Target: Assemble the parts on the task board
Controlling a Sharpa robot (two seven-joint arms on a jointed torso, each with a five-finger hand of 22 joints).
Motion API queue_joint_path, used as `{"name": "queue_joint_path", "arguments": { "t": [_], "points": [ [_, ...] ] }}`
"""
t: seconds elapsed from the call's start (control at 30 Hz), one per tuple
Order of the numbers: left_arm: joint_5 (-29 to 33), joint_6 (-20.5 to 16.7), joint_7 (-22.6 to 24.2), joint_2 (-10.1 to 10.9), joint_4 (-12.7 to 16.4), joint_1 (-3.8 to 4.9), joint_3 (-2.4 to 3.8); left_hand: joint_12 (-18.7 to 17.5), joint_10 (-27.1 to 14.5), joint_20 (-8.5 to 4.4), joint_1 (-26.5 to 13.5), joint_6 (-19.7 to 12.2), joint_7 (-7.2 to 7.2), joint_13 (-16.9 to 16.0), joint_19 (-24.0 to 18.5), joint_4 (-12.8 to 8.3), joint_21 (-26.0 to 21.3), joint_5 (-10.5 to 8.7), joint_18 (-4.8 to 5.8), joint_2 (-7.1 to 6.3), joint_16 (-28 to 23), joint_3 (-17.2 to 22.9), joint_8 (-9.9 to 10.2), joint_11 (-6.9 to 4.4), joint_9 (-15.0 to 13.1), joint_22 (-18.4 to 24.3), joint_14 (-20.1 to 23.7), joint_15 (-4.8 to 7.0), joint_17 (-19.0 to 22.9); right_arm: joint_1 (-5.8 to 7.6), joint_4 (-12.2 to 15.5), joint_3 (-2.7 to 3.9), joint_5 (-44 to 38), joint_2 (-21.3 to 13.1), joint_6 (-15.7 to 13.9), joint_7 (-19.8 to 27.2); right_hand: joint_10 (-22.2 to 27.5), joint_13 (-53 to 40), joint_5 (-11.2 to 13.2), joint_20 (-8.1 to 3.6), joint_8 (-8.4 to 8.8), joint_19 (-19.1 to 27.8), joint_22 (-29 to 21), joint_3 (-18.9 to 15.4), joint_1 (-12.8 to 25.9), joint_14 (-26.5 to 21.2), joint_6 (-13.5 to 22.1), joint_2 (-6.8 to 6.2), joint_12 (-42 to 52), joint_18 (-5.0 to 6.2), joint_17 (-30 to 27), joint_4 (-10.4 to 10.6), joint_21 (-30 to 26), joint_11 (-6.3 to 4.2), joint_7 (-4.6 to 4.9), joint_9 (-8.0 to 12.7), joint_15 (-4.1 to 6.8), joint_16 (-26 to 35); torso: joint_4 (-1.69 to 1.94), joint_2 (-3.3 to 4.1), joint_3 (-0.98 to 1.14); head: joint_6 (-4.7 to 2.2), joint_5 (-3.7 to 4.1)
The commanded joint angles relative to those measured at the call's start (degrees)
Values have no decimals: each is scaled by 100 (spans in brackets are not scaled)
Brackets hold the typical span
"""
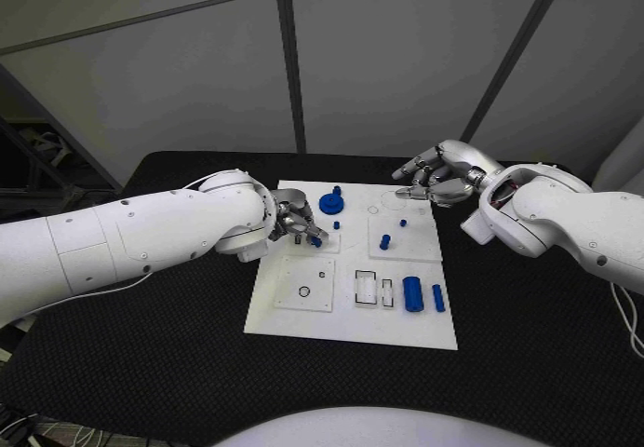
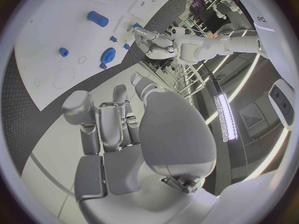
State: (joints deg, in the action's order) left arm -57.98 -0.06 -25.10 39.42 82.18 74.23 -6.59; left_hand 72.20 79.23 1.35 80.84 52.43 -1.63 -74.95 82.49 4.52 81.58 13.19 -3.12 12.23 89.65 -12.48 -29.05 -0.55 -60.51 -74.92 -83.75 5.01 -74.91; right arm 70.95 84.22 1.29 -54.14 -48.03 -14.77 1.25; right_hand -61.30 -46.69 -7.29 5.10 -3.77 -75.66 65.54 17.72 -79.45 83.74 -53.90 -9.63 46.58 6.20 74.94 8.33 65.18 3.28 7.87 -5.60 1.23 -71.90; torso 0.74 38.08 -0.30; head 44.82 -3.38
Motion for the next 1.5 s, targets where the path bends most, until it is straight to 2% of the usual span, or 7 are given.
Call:
{"name": "queue_joint_path", "arguments": {
  "t": [0.03, 0.3, 0.83, 0.97, 1.13, 1.17, 1.5],
  "points": [
    [-247, -647, 377, 76, 153, -15, 5, 47, 196, -12, 183, 44, 0, -495, 56, -814, 31, 31, 21, 210, 35, 763, 0, -161, 17, -315, -625, 25, -1509, 13, 12, 5, -14, -6, 20, 42, 28, -6, -28, 5, 6, 25, 4, -10, 40, 129, 28, -2, 10, -25, 230, 37, -17, -13, 5, 6, -12, 11, -4, -6, 0, -7, -8],
    [-418, -853, 370, 165, 267, -57, 5, 56, 208, -13, 124, 61, 0, -495, 73, -906, 47, 53, 26, 197, 35, 821, 7, -162, 36, -341, -625, 26, -1509, 12, 14, 5, -15, -15, 20, 44, 28, -6, -28, 5, 6, 25, 4, -10, 40, 129, 28, -2, 10, -25, 230, 37, -17, -13, 5, 6, -12, 11, -2, -7, 3, -20, -26],
    [-1204, -1330, 230, 96, 160, -287, 5, 70, 239, -14, -176, 130, 2, -484, 110, -1235, 80, 147, 38, 154, 35, 1050, 22, -164, 99, -407, -625, 28, -1509, 12, 30, 5, -19, -48, 11, 41, 28, -5, -29, 5, 6, 26, 7, -9, 32, 128, 28, -5, 13, -25, 229, 34, -16, -15, 3, 6, -11, 15, -14, 4, 3, -17, -35],
    [-1323, -1354, 180, 63, 145, -326, 5, 75, 248, -15, -301, 145, 3, -480, 119, -1349, 86, 163, 41, 150, 35, 1142, 26, -166, 116, -422, -625, 29, -1509, 12, 32, 5, -19, -48, 14, 39, 28, -5, -29, 5, 6, 26, 7, -9, 32, 128, 28, -5, 13, -25, 229, 34, -16, -15, 3, 6, -11, 15, -7, 9, 1, -14, -25],
    [-1398, -1296, 69, 32, 148, -361, 6, 75, 248, -15, -301, 145, 3, -480, 119, -1349, 86, 163, 41, 150, 35, 1142, 26, -166, 116, -422, -625, 29, -1509, 12, 32, 5, -16, -46, 19, 37, 27, -6, -29, 5, 6, 20, 17, -9, 31, 130, 28, -6, 16, -27, 234, 34, -7, -15, 3, 6, -11, 8, -10, 5, -1, -7, -30],
    [-1410, -1278, 41, 27, 149, -365, 6, 76, 253, -16, -420, 155, 3, -475, 121, -1459, 84, 174, 41, 148, 35, 1233, 25, -166, 127, -427, -625, 30, -1509, 12, 32, 5, -17, -47, 20, 36, 27, -6, -29, 5, 6, 20, 18, -9, 31, 130, 28, -6, 16, -27, 234, 34, -5, -15, 3, 6, -11, 8, -10, 6, -3, -6, -30],
    [-1501, -1077, -184, -6, 147, -387, 6, 74, 254, -15, -557, 158, 1, -468, 124, -1581, 83, 200, 41, 148, 35, 1341, 22, -165, 134, -434, -625, 29, -1509, 12, 38, 5, -18, -50, 22, 34, 25, -9, -29, 5, 5, 15, 26, -9, 31, 130, 28, -5, 20, -29, 234, 35, 3, -15, 3, 6, -11, 10, -6, 6, -2, 8, -37]
  ]
}}
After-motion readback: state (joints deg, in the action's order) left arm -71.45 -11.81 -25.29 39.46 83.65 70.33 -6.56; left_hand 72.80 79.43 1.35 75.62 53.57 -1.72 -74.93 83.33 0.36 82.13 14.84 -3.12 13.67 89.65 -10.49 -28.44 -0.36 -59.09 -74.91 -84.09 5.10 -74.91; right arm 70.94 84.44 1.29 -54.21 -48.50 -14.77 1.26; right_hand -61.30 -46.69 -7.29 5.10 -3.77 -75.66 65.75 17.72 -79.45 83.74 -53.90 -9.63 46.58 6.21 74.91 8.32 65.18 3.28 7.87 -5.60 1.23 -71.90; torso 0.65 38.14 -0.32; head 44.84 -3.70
